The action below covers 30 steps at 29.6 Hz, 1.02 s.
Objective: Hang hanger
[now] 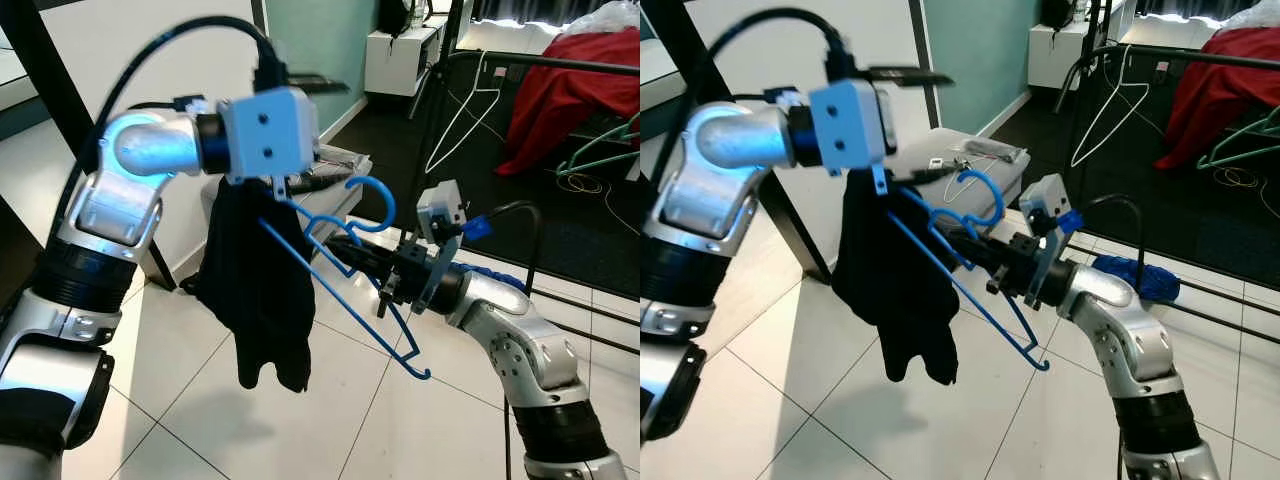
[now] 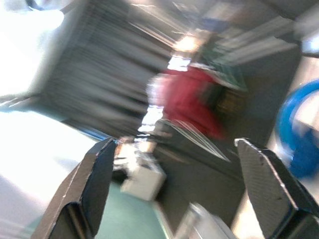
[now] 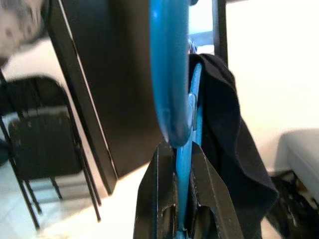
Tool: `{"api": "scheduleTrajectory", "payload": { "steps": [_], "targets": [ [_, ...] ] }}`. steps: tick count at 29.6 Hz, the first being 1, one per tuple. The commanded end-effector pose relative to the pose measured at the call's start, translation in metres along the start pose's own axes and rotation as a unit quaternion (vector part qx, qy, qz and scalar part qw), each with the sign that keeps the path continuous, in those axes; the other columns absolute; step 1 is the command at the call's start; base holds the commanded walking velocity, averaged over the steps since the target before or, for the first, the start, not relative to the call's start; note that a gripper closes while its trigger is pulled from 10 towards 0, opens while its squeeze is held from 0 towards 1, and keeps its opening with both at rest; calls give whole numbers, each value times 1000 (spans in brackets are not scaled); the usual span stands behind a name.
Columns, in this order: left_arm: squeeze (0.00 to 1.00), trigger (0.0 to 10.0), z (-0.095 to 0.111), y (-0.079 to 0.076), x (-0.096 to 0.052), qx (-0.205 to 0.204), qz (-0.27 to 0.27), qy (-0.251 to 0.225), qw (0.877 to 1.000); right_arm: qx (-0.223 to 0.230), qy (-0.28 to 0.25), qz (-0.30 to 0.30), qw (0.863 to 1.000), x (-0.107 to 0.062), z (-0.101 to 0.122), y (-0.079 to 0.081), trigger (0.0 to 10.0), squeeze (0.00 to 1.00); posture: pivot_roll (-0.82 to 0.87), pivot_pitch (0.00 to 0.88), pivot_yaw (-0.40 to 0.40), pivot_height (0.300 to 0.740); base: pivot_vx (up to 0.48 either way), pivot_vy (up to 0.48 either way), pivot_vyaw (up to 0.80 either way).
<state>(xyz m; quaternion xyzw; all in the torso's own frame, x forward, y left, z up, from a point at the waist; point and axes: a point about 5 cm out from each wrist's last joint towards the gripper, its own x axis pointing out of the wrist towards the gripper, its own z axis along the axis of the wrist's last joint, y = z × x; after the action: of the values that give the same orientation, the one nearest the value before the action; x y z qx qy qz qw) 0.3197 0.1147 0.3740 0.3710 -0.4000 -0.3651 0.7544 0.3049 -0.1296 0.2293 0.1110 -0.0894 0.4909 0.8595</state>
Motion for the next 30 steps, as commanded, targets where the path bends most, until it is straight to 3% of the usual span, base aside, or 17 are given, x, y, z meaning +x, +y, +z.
{"api": "scheduleTrajectory", "payload": {
  "steps": [1, 2, 3, 4, 5, 7, 8, 9, 10, 11, 13, 14, 16, 18, 19, 23, 30],
  "targets": [
    [0, 10000, 1, 16, -5, -6, 68, 5, 998, -11, -83, 8, 996, 3, 28, 0, 10000, 0, -92, 21, 84, 740, 0, 0, 0],
    [0, 10000, 1, 24, -9, -23, 121, 3, 992, -2, -113, -1, 994, 2, 35, -3, 10000, 0, -92, 21, 84, 740, 0, 0, 0],
    [0, 10000, 1, 24, -9, -23, 121, 3, 992, -2, -113, -1, 994, 2, 35, -3, 10000, 0, -92, 21, 84, 740, 0, 0, 0],
    [0, 10000, 2, 33, -15, -60, 191, -10, 980, 5, -139, -12, 990, 0, 42, -8, 10000, 0, -89, 20, 82, 740, 0, 0, 0],
    [0, 10000, 2, 40, -22, -123, 266, -32, 955, 10, -159, -18, 987, -3, 49, -11, 10000, 0, -87, 19, 82, 740, 0, 0, 0],
    [0, 10000, 2, 40, -22, -123, 266, -32, 955, 10, -159, -18, 987, -3, 49, -11, 10000, 0, -87, 19, 82, 740, 0, 0, 0],
    [0, 10000, -2, 37, -29, -188, 321, -49, 927, 13, -175, -19, 984, -5, 54, -13, 10000, 0, -87, 19, 82, 740, 0, 0, 0],
    [0, 10000, -9, 22, -33, -238, 342, -43, 908, 17, -190, -16, 981, -7, 59, -14, 10000, 0, -84, 19, 81, 740, 0, 0, 0],
    [0, 10000, -9, 22, -33, -238, 342, -43, 908, 17, -190, -16, 981, -7, 59, -14, 10000, 0, -84, 19, 81, 740, 0, 0, 0],
    [0, 10000, -16, -1, -33, -254, 333, -18, 908, 20, -201, -5, 979, -7, 64, -12, 10000, 0, -80, 20, 79, 740, 0, 0, 0],
    [0, 10000, -16, -1, -33, -254, 333, -18, 908, 20, -201, -5, 979, -7, 64, -12, 10000, 0, -80, 20, 79, 740, 0, 0, 0],
    [0, 10000, -20, -24, -31, -260, 314, 7, 913, 23, -207, 6, 978, -6, 68, -10, 10000, 0, -78, 25, 77, 740, 0, 0, 0],
    [0, 10000, -20, -24, -31, -260, 314, 7, 913, 23, -207, 6, 978, -6, 68, -10, 10000, 0, -78, 25, 77, 740, 0, 0, 0],
    [0, 10000, -19, -57, -23, -291, 286, 17, 913, 20, -199, 16, 980, -4, 69, -6, 10000, 0, -80, 31, 72, 740, 0, 0, 0],
    [0, 10000, -19, -57, -23, -291, 286, 17, 913, 20, -199, 16, 980, -4, 69, -6, 10000, 0, -80, 31, 72, 740, 0, 0, 0],
    [0, 10000, -3, -85, -13, -345, 223, -6, 912, 15, -172, 10, 985, -5, 67, -7, 10000, 0, -87, 40, 71, 740, 0, 0, 0],
    [0, 10000, -1, -103, -20, -356, 185, 24, 916, 0, -128, 11, 992, -10, 62, -8, 10000, 0, -89, 54, 61, 740, 0, 0, 0]
  ]
}}
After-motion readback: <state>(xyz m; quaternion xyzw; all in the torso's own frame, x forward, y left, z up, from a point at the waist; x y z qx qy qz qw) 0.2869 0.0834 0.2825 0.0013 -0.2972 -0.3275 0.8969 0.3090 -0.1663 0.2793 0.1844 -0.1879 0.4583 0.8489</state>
